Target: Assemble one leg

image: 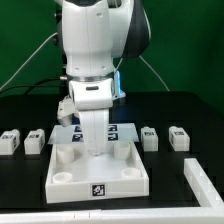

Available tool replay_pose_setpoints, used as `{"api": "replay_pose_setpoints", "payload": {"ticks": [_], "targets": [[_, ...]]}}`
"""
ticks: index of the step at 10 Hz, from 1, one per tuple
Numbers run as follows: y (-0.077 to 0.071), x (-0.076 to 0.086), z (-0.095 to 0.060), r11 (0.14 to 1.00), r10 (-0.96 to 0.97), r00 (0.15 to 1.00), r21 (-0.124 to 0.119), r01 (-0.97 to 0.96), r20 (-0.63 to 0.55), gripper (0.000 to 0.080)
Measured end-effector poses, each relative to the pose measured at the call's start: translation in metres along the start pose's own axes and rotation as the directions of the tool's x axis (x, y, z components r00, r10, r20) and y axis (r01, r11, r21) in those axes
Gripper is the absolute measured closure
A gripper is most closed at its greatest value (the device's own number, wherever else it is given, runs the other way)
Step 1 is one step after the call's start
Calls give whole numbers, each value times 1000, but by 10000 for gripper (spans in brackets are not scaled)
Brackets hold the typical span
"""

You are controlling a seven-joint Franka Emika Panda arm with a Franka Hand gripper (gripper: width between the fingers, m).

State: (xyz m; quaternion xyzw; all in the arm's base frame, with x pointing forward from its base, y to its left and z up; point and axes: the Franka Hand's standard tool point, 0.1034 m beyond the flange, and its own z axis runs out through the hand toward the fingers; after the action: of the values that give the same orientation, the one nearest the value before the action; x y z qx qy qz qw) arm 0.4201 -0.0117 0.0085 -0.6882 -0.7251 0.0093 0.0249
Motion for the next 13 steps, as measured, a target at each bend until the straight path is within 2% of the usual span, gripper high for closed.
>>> {"api": "replay_pose_setpoints", "payload": {"ticks": [3, 5, 6, 9, 11, 13], "targets": [[1, 0, 0, 1000, 0, 1000, -1, 0, 0, 738], [17, 1, -2, 1000, 2, 1000, -20, -2, -1, 738], [26, 9, -5, 999, 24, 1000, -22, -24, -4, 738], [53, 48, -6, 998, 45, 999, -40, -46, -23, 739], [70, 62, -2, 998, 42, 998, -53, -44, -37, 739], [80, 78, -1, 997, 42, 998, -58, -45, -45, 739]]}}
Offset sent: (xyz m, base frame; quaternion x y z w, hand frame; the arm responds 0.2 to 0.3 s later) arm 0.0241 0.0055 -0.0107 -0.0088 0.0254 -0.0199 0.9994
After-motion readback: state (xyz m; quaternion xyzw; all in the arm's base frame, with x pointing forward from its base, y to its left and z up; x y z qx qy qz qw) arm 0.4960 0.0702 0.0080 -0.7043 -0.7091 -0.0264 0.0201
